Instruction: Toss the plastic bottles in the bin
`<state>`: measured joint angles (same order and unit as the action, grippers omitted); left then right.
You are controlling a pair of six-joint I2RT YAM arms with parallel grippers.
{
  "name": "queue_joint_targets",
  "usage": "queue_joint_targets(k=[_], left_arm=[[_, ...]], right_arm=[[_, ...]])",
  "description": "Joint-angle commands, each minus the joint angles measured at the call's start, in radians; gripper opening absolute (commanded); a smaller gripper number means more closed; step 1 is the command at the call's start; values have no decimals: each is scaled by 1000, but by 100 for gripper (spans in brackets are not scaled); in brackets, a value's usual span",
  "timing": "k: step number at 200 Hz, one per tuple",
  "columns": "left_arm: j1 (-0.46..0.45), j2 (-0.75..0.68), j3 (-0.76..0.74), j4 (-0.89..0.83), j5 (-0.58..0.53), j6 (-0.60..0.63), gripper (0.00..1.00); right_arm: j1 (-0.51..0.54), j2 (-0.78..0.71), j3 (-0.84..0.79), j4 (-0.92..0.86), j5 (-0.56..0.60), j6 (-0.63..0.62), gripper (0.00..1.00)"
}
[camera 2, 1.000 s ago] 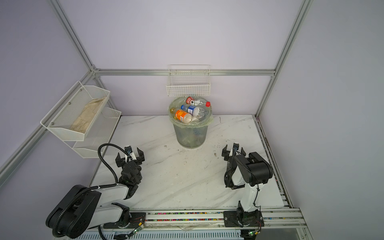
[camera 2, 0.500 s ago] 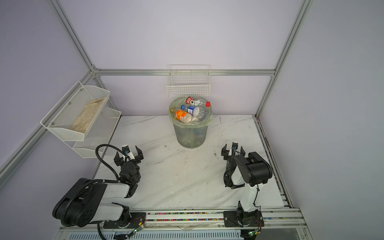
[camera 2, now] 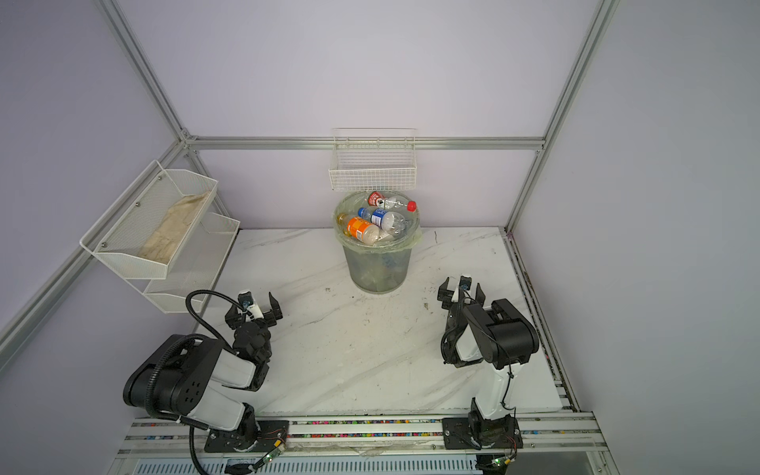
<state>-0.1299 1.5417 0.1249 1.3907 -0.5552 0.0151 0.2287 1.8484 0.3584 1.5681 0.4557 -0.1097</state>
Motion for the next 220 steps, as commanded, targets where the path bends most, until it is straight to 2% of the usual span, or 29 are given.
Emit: queue_joint_targets(k=[1,11,26,40,75,93,101,116,132,146,182,220], left_arm=[[7,-6,-16,79,16,-13,100],[6,-8,-19,78,50,-3,100],[5,3,-25,78,148,32,100],[3,71,-13,112,236,89,100],[-4,92,13,106,240,109,100],[1,121,43,104,203,105,100],[6,123,58,93,188,96,100],[28,80,117,-61,167,51,100],[90,44,248,-392,171,-45,100],[127,-2,268,-527,244,-92,100],[130,32,231,-397,255,-63,100],[130,29,233,-403,252,-64,100]], right_arm=[[-48,-45,84,-145,-7,79,97],[-67,-58,88,-181,-37,96,97],[-66,-50,78,-137,-32,64,97],[-61,-58,59,-111,-62,45,97],[-46,-40,-19,65,-93,6,97],[-45,-52,61,-107,-39,33,97],[-55,-49,88,-167,-62,75,97],[-88,-54,98,-200,-89,108,97],[-91,-55,98,-197,-91,99,97],[-91,-57,96,-196,-91,99,97],[-91,-59,93,-188,-89,90,97],[-92,-60,92,-184,-89,87,97]])
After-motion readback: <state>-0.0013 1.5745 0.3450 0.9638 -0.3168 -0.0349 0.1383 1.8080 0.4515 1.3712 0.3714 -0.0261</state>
